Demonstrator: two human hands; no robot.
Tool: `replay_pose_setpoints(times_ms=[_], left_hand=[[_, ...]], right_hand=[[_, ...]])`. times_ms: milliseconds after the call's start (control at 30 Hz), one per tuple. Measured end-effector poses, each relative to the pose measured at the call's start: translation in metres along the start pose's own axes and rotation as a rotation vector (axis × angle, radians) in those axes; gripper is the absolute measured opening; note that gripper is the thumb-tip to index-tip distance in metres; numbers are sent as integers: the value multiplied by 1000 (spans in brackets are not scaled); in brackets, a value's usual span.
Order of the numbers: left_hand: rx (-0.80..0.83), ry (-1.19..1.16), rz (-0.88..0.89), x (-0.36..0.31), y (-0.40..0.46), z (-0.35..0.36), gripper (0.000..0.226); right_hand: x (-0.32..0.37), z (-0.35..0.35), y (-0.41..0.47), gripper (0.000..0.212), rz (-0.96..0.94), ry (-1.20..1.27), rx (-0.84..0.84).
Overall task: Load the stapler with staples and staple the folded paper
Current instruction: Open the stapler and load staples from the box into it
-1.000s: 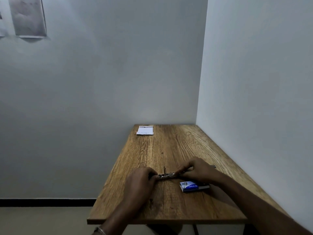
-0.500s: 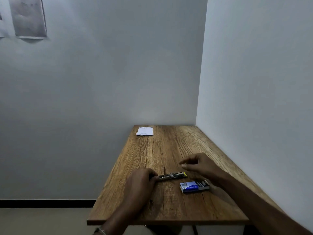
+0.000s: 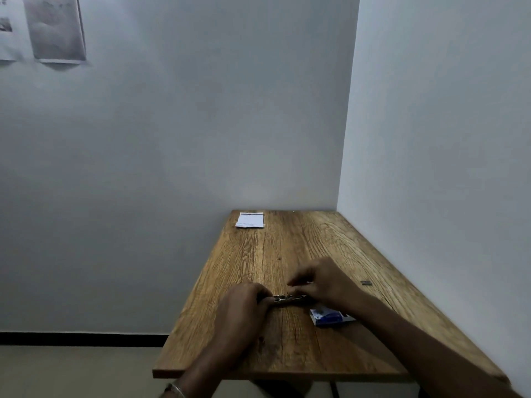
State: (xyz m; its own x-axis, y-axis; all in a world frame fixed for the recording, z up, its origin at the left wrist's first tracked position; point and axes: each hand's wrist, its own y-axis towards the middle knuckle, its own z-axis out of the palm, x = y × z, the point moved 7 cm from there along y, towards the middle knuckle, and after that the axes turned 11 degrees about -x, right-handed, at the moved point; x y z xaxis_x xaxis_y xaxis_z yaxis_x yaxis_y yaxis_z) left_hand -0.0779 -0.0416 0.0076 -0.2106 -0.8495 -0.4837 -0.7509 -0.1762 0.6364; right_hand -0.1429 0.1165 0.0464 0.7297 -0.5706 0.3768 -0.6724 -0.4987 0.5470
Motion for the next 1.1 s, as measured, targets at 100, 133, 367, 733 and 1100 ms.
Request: replay_pose_setpoints(times_ms=[100,133,367,733,1100], left_hand=[[-9,10,-7,0,1,-1,17],[-11,14,-6,0,1,-1,17],[-2,9,-14,0,0,0,18],[27,-6,-37,0,0,-2,26],[190,133,-110,38,4,-27,29]], right_hand=[[-7,-1,-4,11,21,-37,9],[-11,0,-6,10,38,-37,11],[-28,9,-12,8,139,38,57],[-77,-5,-34,31,435,287,109],[-82,1,-32,15,365,247,60]])
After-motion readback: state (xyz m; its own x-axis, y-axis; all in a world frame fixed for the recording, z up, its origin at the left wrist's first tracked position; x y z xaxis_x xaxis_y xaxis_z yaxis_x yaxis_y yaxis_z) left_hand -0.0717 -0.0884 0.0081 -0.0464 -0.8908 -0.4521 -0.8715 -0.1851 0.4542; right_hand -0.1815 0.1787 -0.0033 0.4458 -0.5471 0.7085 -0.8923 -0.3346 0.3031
